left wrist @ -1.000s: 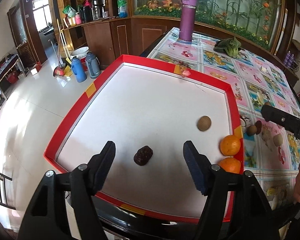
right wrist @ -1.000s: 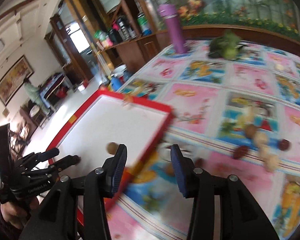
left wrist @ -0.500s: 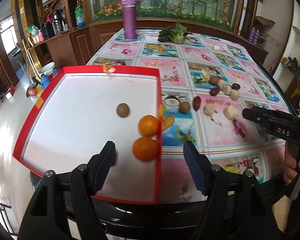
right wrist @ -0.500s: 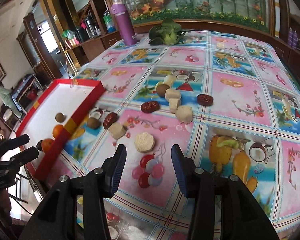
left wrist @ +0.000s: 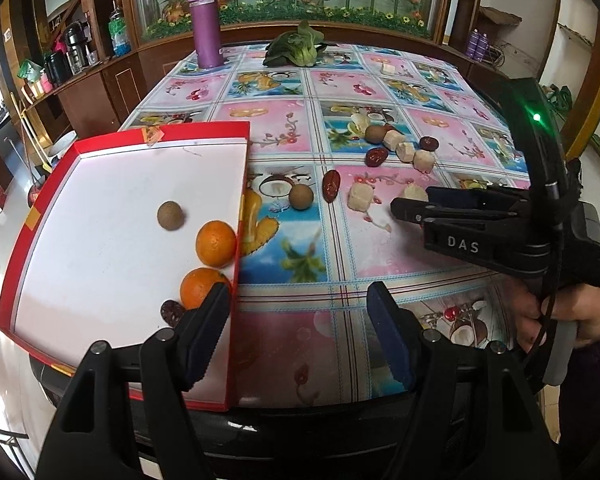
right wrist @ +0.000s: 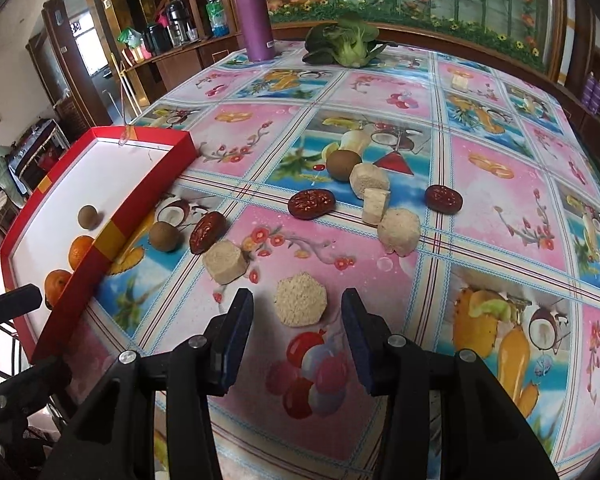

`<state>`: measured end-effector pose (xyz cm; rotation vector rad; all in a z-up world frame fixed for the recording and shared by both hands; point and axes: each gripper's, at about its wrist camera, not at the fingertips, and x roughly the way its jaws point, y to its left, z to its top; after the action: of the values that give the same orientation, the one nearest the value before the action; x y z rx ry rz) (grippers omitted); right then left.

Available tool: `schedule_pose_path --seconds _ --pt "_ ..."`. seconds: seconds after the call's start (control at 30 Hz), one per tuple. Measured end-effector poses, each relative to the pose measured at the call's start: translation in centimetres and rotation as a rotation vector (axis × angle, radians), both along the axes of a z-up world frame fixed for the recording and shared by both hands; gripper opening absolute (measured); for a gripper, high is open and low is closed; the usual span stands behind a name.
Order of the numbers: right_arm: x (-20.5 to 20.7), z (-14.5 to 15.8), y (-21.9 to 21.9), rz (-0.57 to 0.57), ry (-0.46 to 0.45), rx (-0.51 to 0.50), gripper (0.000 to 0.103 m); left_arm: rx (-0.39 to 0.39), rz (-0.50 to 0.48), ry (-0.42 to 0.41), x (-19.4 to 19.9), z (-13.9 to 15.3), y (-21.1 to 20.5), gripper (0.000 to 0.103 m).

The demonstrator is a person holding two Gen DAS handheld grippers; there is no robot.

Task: Organize fruits
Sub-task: 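Move the right tool to a round beige cake and close on it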

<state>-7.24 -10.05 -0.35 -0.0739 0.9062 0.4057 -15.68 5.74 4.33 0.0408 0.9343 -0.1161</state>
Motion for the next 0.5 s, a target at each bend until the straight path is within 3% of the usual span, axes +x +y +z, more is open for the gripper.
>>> schedule_pose_path --seconds 0.07,0.33,0.43,0.5 --pt "0.1 0.0 -0.3 0.005 0.004 0.006 0.025 -0.005 -0.028 0.004 0.8 -0.1 -0.7 0.071" --pt "0.6 0.5 -4.7 -0.005 0.013 0.151 0.026 -0.034 -0.134 0.026 4.5 -0.7 -3.8 0.070" --pt "1.1 0.7 -6.8 -0.030 0.013 0.223 0.026 -0.038 -0.157 0.052 6.2 -1.3 -4.9 0.055" --pt "1.3 0.7 -7.8 -0.043 0.020 0.263 0.026 -0.054 -0.165 0.077 7.3 -1.9 -5.3 0.052"
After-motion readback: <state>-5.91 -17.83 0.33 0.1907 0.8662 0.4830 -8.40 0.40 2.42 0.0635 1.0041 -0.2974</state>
